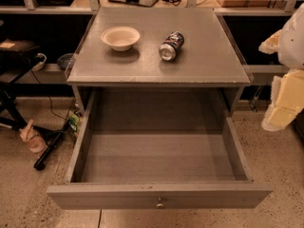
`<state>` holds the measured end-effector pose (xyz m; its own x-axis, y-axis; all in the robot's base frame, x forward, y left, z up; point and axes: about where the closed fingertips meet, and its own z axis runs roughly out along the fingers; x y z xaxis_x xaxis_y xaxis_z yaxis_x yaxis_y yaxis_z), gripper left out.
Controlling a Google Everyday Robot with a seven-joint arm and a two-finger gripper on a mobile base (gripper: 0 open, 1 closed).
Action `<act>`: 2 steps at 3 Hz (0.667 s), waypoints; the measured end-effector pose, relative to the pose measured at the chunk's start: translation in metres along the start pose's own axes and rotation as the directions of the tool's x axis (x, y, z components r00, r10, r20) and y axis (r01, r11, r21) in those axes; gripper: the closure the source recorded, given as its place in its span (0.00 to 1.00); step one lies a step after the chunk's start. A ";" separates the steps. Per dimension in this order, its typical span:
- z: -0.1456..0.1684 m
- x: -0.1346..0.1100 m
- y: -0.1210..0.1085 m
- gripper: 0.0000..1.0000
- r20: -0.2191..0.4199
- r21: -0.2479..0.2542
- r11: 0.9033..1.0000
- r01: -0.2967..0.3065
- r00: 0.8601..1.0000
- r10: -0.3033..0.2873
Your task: Place pepsi can into top drawer
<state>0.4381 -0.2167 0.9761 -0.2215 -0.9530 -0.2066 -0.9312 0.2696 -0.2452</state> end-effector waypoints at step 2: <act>-0.003 -0.002 -0.007 0.00 0.022 0.003 0.999 0.042 0.999 -0.042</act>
Offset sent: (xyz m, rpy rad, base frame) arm 0.0168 -0.0022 0.0089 0.0226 -0.0187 0.1351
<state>0.4441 -0.2166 0.9809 -0.1760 -0.9602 -0.2169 -0.9388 0.2300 -0.2564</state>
